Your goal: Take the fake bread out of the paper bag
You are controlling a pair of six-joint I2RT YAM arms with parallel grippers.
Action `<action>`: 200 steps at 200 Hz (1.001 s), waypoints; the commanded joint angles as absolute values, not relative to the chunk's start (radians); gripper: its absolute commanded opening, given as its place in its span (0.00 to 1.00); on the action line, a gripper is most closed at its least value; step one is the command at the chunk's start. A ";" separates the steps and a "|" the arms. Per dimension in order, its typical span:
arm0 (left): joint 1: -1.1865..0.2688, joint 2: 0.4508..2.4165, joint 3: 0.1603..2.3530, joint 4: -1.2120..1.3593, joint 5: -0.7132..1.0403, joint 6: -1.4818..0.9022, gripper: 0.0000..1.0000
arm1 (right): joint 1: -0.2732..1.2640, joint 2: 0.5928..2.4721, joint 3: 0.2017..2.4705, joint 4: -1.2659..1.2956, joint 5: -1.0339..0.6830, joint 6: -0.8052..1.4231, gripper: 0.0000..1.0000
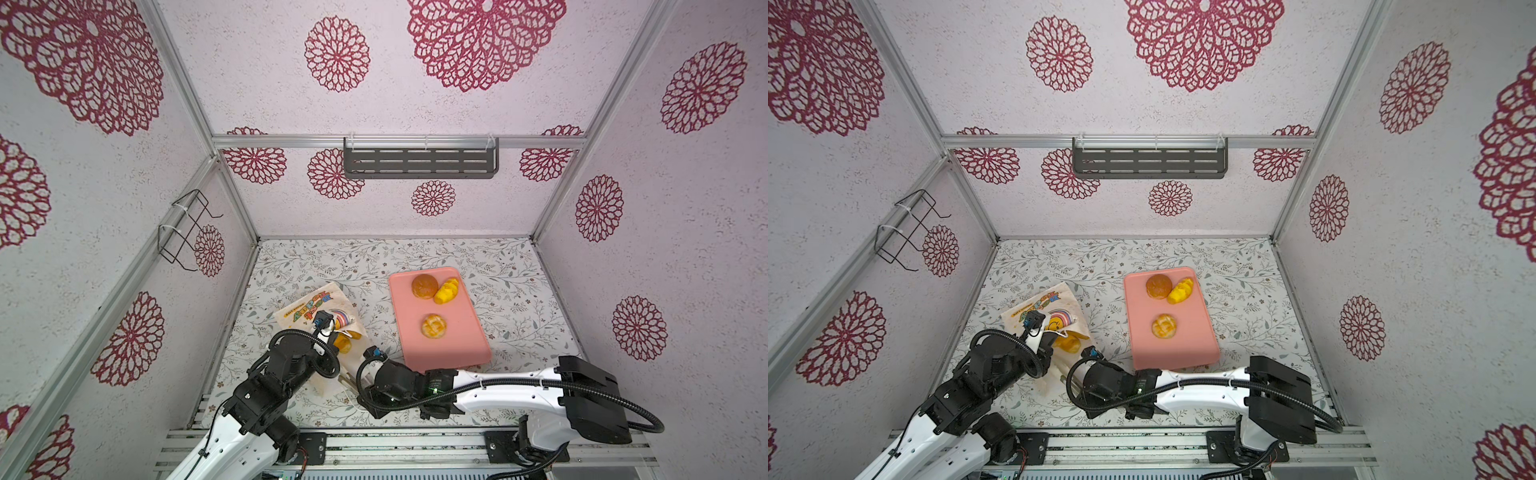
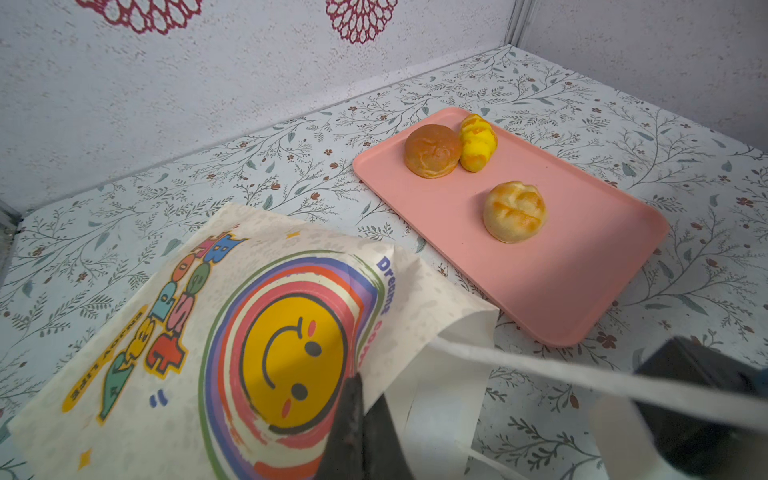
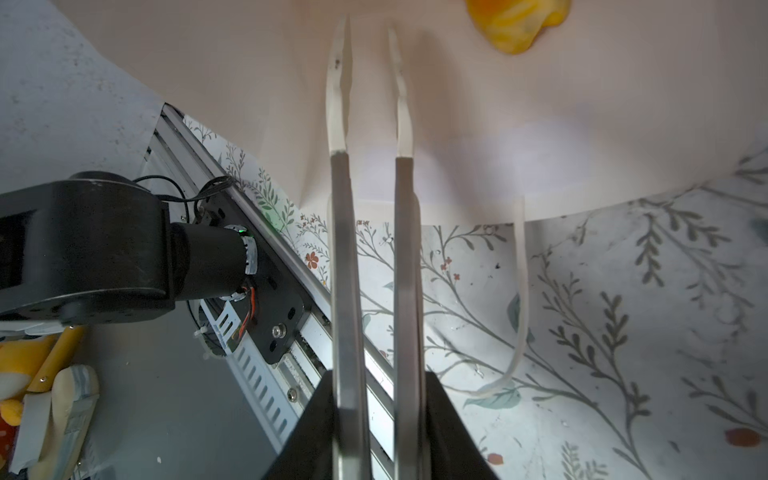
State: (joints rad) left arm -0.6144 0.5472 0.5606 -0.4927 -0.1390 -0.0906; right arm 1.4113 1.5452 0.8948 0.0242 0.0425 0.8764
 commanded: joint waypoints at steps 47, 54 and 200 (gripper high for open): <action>-0.609 0.578 0.565 -0.378 -0.128 -0.083 0.00 | 1.436 1.641 0.728 0.682 0.188 1.080 0.33; -0.608 0.582 0.562 -0.373 -0.129 -0.084 0.00 | 1.432 1.642 0.720 0.699 0.193 1.083 0.34; -0.708 0.846 0.713 -0.452 -0.444 -0.033 0.00 | 1.269 1.812 0.577 1.162 -0.035 1.341 0.45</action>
